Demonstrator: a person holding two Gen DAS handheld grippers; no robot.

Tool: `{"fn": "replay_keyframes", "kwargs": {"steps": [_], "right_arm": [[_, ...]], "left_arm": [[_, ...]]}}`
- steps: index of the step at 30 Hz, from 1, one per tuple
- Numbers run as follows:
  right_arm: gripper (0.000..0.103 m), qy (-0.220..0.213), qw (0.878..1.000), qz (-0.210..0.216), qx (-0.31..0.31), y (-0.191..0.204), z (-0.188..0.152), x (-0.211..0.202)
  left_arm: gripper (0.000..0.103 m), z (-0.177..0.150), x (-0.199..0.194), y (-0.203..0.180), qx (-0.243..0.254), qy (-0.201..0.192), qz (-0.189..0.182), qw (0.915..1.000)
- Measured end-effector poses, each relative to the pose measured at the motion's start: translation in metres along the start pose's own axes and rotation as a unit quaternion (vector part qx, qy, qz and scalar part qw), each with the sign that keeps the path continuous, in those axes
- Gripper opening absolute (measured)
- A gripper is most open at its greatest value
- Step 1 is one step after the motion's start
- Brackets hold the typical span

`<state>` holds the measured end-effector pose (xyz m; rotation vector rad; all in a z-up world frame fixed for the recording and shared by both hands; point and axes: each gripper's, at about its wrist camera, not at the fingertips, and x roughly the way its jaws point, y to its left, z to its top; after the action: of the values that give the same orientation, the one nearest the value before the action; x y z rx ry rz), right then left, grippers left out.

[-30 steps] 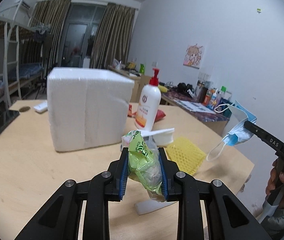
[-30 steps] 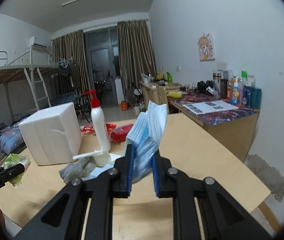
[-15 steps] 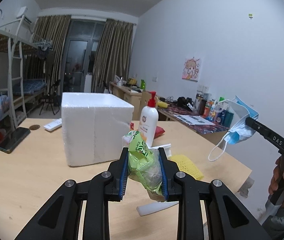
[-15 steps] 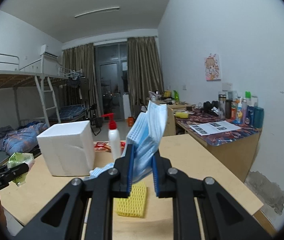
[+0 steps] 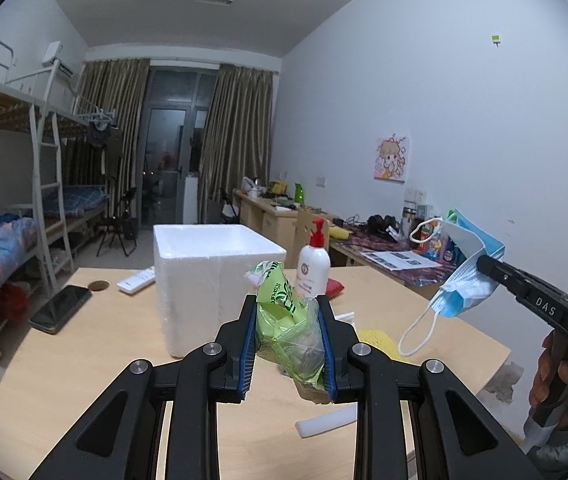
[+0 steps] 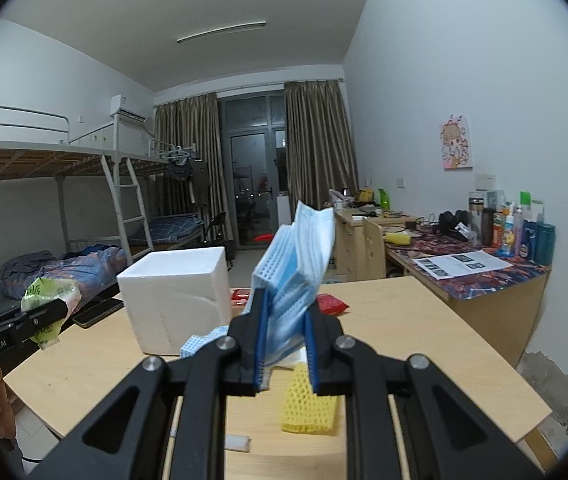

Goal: Organize soft objects
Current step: 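Lift the packet with the left gripper while the right gripper lifts the mask toward the foam box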

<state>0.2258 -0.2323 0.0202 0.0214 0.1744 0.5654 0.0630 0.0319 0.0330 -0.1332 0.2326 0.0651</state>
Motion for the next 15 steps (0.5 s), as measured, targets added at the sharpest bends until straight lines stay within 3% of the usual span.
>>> {"fn": "replay_keyframes", "kwargs": {"steps": [15], "right_arm": [[0.020, 0.006, 0.997, 0.072, -0.016, 0.038, 0.005, 0.024]], "left_arm": [[0.029, 0.020, -0.036, 0.016, 0.001, -0.032, 0.051, 0.9982]]}}
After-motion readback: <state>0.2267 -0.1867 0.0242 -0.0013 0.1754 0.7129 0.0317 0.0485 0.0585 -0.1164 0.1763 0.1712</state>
